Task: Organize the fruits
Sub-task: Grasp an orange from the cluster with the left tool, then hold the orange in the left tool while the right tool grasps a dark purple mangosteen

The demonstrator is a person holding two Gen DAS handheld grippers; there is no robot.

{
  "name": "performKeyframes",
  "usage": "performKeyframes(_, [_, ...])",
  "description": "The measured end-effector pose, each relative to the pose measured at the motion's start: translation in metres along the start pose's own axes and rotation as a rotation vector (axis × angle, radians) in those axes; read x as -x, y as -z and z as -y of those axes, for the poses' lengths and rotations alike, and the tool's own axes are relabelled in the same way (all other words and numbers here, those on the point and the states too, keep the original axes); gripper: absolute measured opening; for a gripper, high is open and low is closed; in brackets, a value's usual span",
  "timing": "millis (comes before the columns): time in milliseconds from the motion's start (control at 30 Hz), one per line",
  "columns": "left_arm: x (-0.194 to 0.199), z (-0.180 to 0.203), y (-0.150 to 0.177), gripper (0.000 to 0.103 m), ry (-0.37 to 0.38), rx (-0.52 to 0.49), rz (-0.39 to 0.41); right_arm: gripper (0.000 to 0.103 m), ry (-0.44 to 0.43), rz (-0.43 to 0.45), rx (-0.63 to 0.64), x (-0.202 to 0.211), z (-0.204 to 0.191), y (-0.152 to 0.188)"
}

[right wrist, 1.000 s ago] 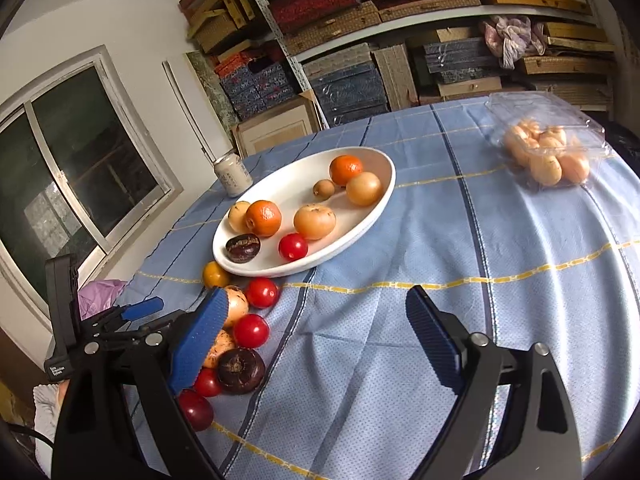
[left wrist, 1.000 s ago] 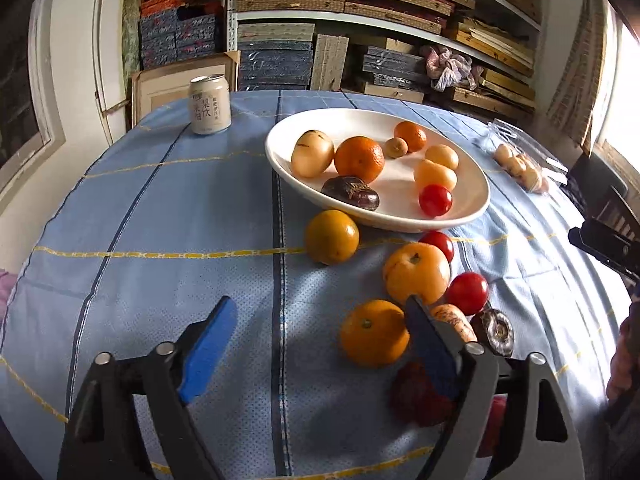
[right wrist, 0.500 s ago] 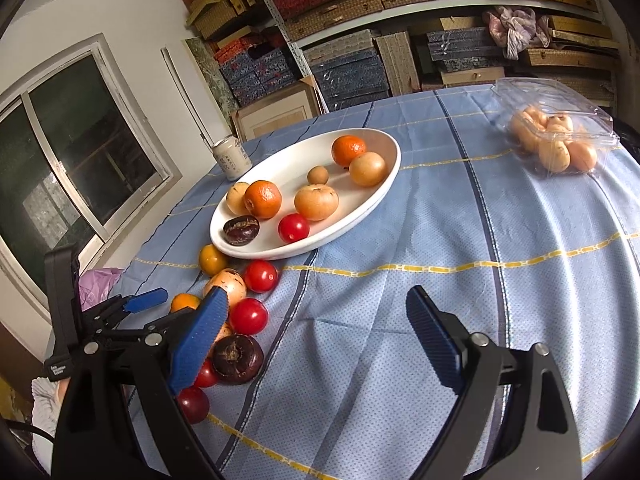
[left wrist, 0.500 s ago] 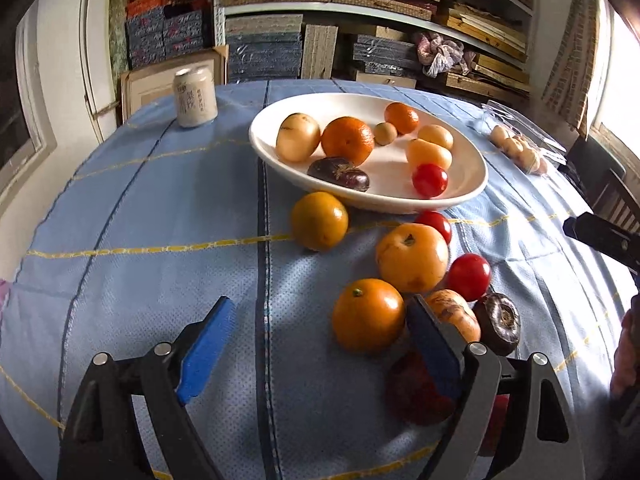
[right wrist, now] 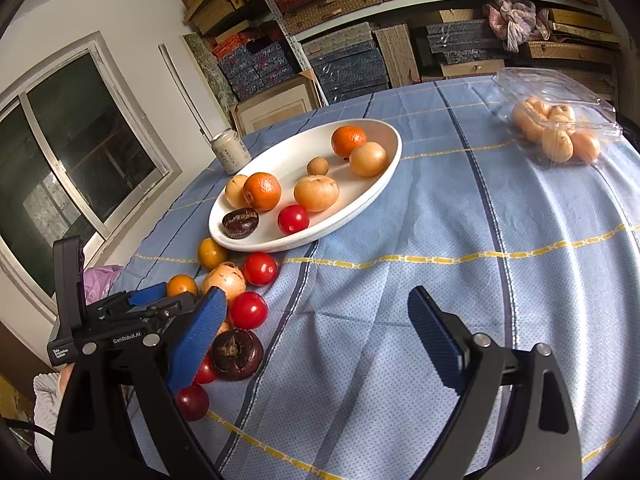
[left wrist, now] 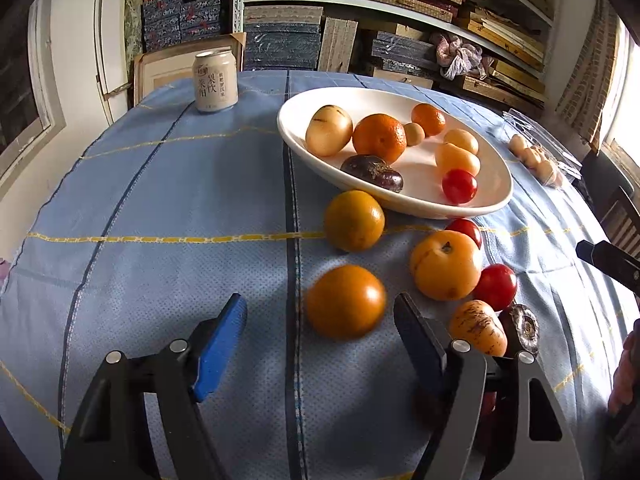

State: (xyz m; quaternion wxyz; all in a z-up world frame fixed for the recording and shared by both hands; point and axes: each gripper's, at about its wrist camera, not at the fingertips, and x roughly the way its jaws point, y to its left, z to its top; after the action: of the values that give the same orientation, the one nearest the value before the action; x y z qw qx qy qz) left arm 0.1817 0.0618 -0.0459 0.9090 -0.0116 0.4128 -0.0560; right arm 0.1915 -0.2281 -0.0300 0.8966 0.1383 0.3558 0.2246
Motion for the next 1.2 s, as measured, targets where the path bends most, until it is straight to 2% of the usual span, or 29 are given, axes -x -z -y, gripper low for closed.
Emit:
performKeyframes(267, [0.004,0.001,-0.001,0.076,-0.015,-0.011,0.026,0.090,0.001,-0.016,0.020,-0.004,-0.004,0.003])
performKeyframes(367, [-0.003,0.004,0.000,0.052,0.009,-0.027,-0.020,0.090,0.002,-0.016,0.020,-0.005,-0.005,0.003])
performKeyframes(567, [0.002,0.001,0.000,0.047,-0.008,-0.017,0.008,0.090,-0.003,-0.024,0.035,-0.006,-0.008,0.005])
performKeyframes(633, [0.004,0.001,0.000,0.039,-0.009,-0.024,0.021,0.090,-0.004,-0.033,0.049,-0.008,-0.011,0.007])
performKeyframes(867, [0.006,0.004,0.004,0.039,-0.019,-0.049,0.015,0.090,-0.012,-0.078,0.126,-0.015,-0.027,0.014])
performKeyframes(1200, [0.007,-0.004,0.006,0.039,-0.010,-0.025,-0.004,0.090,-0.020,-0.128,0.182,-0.023,-0.037,0.020])
